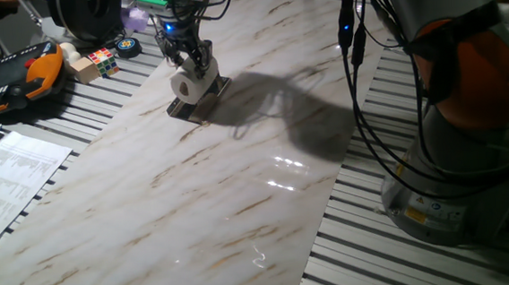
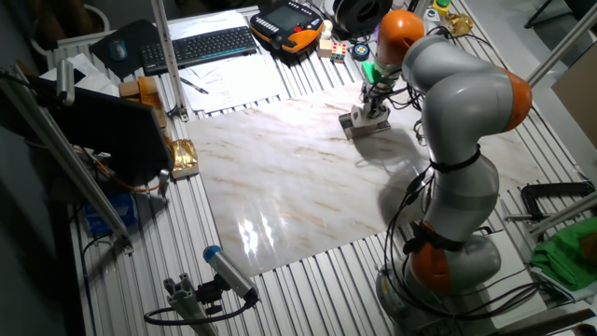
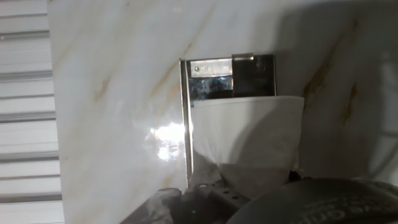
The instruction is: Take the roll of paper down from the shelf
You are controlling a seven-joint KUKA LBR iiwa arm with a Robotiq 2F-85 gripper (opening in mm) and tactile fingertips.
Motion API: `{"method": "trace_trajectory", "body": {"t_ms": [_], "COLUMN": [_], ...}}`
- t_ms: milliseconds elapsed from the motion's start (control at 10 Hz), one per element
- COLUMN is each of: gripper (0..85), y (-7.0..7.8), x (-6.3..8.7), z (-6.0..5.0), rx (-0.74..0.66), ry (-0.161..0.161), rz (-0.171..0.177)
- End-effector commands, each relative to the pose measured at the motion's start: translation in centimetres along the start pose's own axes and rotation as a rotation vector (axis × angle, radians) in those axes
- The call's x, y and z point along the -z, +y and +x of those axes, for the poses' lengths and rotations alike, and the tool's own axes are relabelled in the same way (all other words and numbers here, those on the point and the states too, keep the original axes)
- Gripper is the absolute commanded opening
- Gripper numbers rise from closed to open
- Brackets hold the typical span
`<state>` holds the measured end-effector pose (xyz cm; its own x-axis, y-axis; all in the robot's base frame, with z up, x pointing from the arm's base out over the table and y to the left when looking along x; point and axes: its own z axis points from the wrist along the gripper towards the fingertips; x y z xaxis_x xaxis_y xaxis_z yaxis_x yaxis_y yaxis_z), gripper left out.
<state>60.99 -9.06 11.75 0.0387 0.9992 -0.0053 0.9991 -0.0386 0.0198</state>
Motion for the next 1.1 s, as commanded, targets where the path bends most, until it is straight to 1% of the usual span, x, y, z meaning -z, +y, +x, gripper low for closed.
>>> {"method": "trace_trajectory", "body": {"t_ms": [0,400,800,1000], "gripper": [0.7,0.7,0.7,0.7], "y": [0.0,0.1,-0.3,-0.5], "x": [0.0,0.4,0.0,0.0], "z": [0.3,2.1,4.1,5.1], "rx": [-0.004,-0.020,-0.039,-0.048], "ry": [0.000,-0.011,-0.015,-0.022], "rz": [0.001,0.002,-0.005,-0.010]}}
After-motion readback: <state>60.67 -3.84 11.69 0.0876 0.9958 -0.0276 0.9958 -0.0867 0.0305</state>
